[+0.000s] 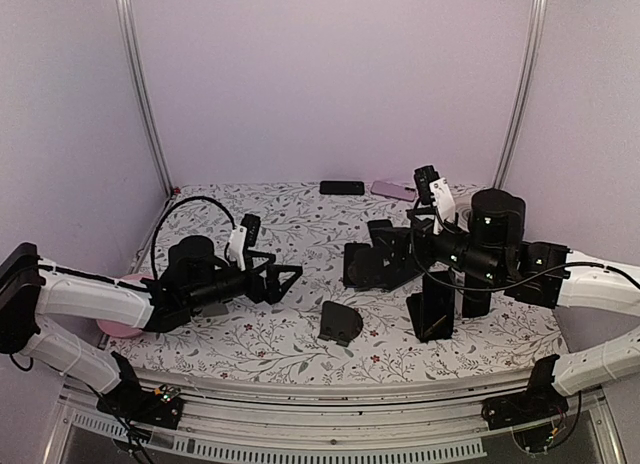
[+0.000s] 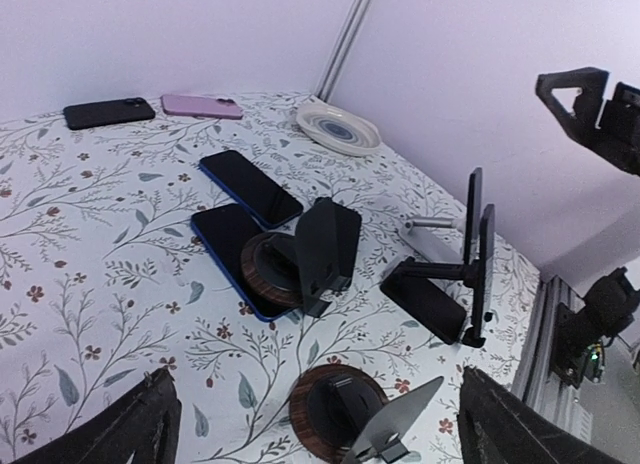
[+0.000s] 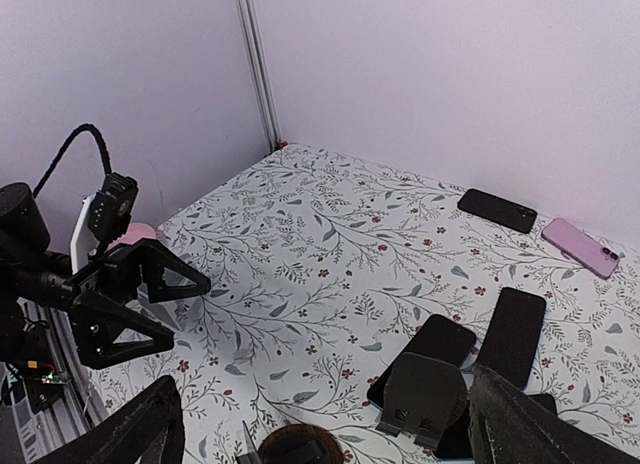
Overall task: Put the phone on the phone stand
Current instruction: Move the phone stand to the center of the board.
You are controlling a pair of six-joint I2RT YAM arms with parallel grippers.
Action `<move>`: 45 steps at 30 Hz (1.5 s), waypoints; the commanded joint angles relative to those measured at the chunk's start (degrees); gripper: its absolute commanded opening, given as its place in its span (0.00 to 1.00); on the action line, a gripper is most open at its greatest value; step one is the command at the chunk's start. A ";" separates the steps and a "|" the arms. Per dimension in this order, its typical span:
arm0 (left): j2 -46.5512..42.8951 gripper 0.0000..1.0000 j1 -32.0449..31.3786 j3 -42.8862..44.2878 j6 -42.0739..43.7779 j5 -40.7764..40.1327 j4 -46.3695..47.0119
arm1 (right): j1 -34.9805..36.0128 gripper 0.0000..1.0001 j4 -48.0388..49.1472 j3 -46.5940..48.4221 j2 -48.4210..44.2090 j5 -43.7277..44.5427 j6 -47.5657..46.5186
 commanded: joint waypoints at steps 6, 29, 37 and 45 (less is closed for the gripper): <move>-2.37 0.97 1.69 3.03 1.31 -13.07 -17.84 | -0.19 0.99 2.23 -0.25 -2.44 -4.67 2.19; 23.99 0.97 -2.31 24.98 4.23 -18.81 -39.33 | -0.18 0.99 1.28 -0.02 -4.53 -7.95 2.99; 27.64 0.97 -6.15 26.96 0.65 -20.34 -43.33 | -0.16 0.99 1.36 -0.72 -4.99 -8.55 3.67; 27.89 0.97 -10.82 27.13 -2.85 -20.51 -45.37 | -0.20 0.99 1.35 -0.90 -4.92 -9.22 4.22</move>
